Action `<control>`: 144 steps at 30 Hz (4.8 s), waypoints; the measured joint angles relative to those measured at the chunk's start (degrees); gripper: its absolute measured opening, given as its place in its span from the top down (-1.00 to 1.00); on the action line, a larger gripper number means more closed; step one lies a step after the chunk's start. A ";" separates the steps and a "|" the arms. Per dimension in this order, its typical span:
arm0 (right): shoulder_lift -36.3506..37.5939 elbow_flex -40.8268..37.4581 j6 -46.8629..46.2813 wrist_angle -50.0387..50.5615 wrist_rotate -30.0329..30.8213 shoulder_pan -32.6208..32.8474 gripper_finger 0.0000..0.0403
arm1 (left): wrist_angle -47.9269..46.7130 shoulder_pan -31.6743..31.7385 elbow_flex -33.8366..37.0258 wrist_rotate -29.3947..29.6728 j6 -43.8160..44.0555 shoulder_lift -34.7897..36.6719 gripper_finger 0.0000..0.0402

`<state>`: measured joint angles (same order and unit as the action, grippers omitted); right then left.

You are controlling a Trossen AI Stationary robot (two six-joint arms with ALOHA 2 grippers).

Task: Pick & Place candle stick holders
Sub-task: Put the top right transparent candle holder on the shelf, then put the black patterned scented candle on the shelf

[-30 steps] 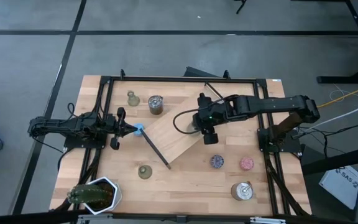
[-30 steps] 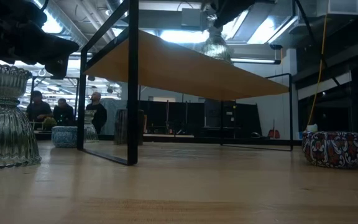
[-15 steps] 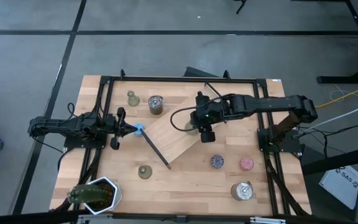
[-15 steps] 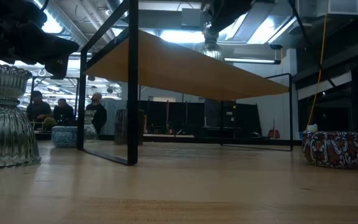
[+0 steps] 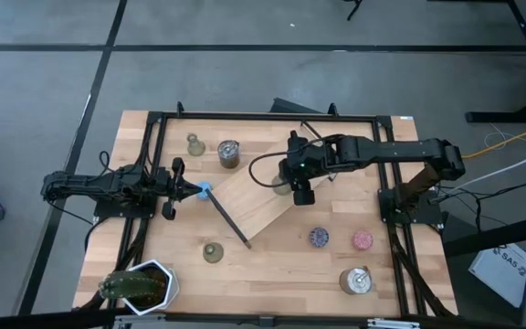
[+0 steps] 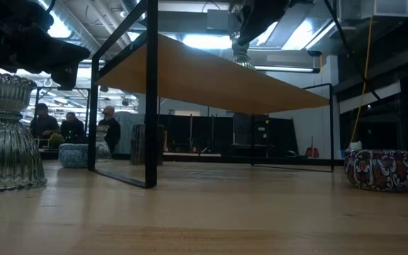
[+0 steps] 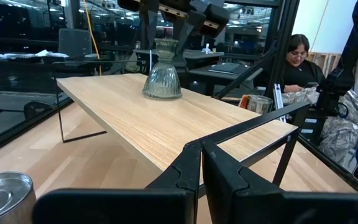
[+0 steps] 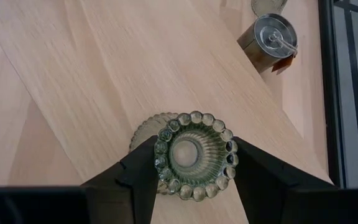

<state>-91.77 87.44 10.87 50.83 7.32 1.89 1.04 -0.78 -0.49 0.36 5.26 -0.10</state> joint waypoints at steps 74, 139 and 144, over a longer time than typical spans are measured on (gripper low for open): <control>10.57 0.04 -2.87 -1.01 -1.93 0.02 -0.58 | 0.04 0.00 0.00 0.02 -0.02 -0.04 0.94; 25.44 -30.53 -14.67 -1.59 -7.53 24.74 -0.60 | 0.00 0.01 0.00 0.00 -0.01 -0.04 0.94; 25.42 -31.84 -16.80 -3.70 -7.53 24.96 -0.71 | 0.00 0.00 0.00 0.02 -0.01 -0.04 0.95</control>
<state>-66.35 55.60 -5.92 47.13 -0.21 26.85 1.04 -0.77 -0.49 0.38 5.25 -0.14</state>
